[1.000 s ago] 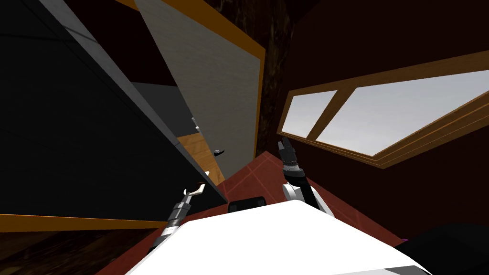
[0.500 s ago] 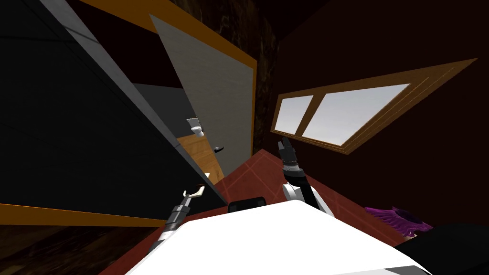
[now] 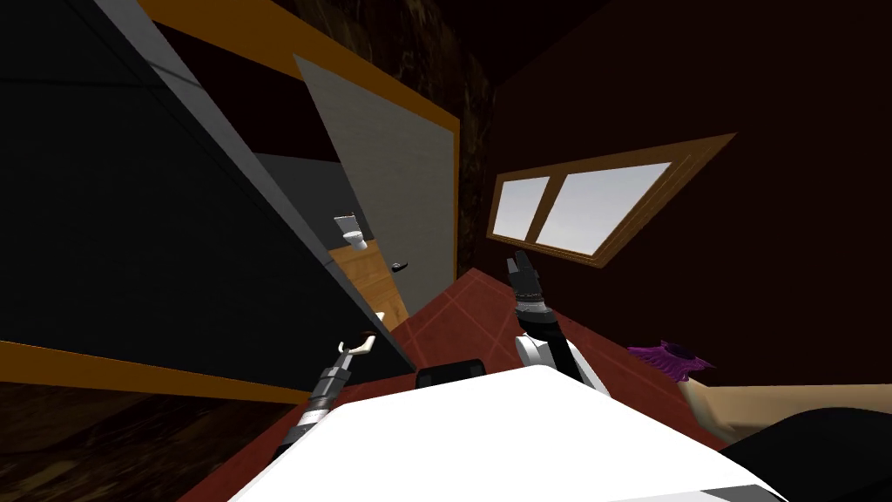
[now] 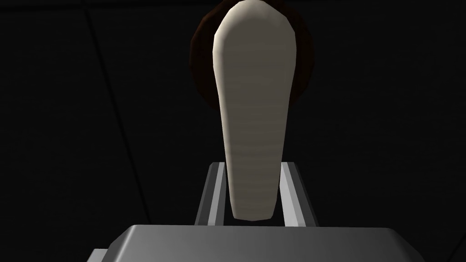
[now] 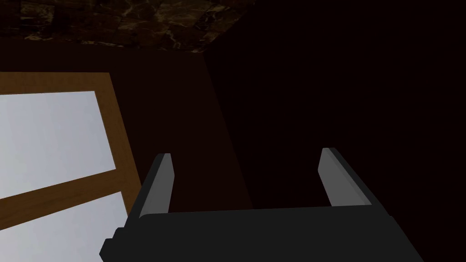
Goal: Pull the door open
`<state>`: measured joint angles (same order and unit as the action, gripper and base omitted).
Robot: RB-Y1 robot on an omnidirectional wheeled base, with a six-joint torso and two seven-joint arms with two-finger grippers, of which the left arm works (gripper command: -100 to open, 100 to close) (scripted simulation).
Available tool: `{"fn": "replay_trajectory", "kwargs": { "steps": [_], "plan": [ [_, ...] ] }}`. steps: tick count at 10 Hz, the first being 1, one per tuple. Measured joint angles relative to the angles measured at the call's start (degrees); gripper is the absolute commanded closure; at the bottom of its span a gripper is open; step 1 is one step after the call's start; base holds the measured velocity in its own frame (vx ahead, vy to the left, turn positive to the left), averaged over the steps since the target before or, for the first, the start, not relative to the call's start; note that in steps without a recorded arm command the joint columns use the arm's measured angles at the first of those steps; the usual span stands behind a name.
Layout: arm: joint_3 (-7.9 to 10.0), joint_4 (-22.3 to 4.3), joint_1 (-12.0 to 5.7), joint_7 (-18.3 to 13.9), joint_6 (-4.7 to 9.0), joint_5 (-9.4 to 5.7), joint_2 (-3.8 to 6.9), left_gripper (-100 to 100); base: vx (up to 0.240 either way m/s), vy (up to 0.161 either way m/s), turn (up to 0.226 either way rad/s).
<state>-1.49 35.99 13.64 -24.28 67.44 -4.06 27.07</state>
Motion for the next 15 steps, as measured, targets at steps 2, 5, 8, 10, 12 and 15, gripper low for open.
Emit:
{"fn": "replay_trajectory", "kwargs": {
  "steps": [2, 5, 8, 10, 12, 15],
  "plan": [
    [-1.93, -3.98, -3.88, 0.87, 0.37, -1.58, -0.22, 100, -0.168, 0.036, -0.061],
    [-3.13, -3.17, -4.08, 1.36, -1.03, -2.63, -0.21, 100, -0.056, 0.011, -0.019],
    [-4.0, -1.12, -4.26, 2.26, -2.62, -3.74, -0.35, 100, -0.078, 0.027, -0.042],
    [-5.2, -0.44, -5.06, 3.0, -3.68, -4.92, -0.37, 100, -0.107, 0.014, -0.056],
    [-6.38, -0.56, -6.06, 3.56, -4.44, -5.94, -0.4, 100, -0.091, 0.02, -0.043],
    [-7.85, 0.12, -7.07, 4.39, -6.02, -7.36, -0.4, 100, -0.085, 0.037, -0.038]
  ]
}}
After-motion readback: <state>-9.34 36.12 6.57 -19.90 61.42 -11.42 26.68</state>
